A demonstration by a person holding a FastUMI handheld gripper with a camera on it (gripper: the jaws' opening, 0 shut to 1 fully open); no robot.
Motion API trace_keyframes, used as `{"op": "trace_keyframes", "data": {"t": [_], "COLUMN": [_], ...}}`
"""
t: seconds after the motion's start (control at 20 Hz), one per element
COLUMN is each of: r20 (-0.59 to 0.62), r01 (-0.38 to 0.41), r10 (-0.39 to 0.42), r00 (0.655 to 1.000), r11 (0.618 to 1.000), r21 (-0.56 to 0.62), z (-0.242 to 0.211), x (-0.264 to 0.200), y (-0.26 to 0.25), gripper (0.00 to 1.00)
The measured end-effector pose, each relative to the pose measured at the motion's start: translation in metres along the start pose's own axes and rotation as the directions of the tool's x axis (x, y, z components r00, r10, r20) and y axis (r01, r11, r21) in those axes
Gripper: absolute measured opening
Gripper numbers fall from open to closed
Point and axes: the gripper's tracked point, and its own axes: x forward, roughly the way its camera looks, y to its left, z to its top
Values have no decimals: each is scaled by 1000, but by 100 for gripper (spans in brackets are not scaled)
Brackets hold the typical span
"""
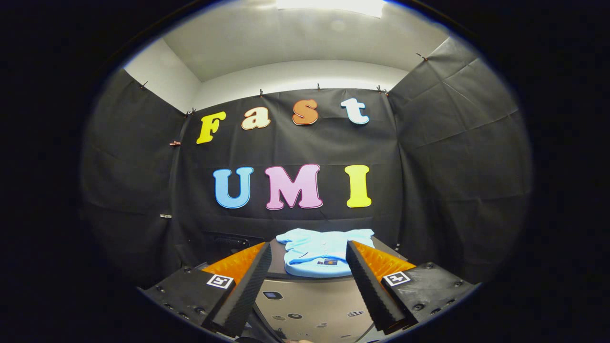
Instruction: Put the clothes into the washing machine and then close the washing machine lid.
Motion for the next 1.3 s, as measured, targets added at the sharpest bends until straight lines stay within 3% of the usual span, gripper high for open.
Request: {"op": "trace_keyframes", "data": {"t": [0.85,1.3], "r20": [-23,-153], "r01": [26,33], "r10": [-26,-27], "r00": [999,988], "r11": [1000,999], "r21": [-10,38], "z": [4,16], "x": [10,93], "y": [-4,-23], "gripper": [98,98]}}
